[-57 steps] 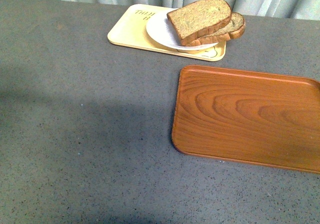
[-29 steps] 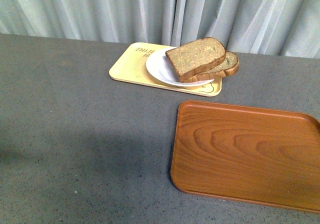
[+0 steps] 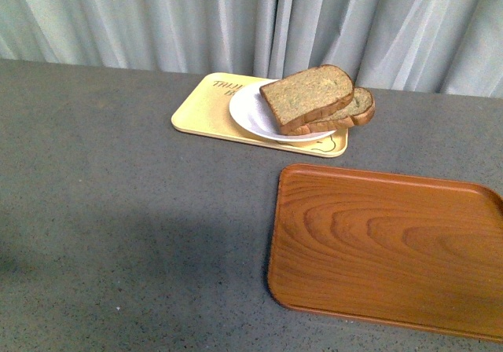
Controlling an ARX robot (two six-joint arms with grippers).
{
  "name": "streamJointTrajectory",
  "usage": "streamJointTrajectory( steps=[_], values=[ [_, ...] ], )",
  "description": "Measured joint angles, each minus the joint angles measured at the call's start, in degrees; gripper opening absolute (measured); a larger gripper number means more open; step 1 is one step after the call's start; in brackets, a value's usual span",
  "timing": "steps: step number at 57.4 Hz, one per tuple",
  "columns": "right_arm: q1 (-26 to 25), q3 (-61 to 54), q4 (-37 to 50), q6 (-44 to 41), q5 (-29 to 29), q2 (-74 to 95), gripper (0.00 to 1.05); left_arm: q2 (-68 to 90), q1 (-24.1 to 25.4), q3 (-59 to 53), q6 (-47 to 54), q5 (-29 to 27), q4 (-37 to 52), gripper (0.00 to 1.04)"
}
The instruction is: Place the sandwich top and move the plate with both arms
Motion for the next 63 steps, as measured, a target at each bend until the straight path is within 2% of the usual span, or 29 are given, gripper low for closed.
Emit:
streamJointTrajectory(
  steps=[27, 50, 52, 56, 63],
  values=[
    [0.0, 0.0, 0.0, 0.0, 0.0, 0.0, 0.96, -12.4, 0.0, 0.0, 0.0, 0.0, -12.0, 0.02],
    [0.0, 0.0, 0.0, 0.0, 0.0, 0.0, 0.96, -18.6, 0.0, 0.0, 0.0, 0.0, -18.2, 0.02],
    [0.0, 0.0, 0.0, 0.0, 0.0, 0.0, 0.96, -19.7, 0.0, 0.0, 0.0, 0.0, -19.3, 0.02],
    [0.0, 0.0, 0.0, 0.0, 0.0, 0.0, 0.96, -25.8, 0.0, 0.0, 0.0, 0.0, -27.3, 0.02],
    [0.0, 0.0, 0.0, 0.0, 0.0, 0.0, 0.96, -28.0, 0.0, 0.0, 0.0, 0.0, -28.4, 0.02]
  ],
)
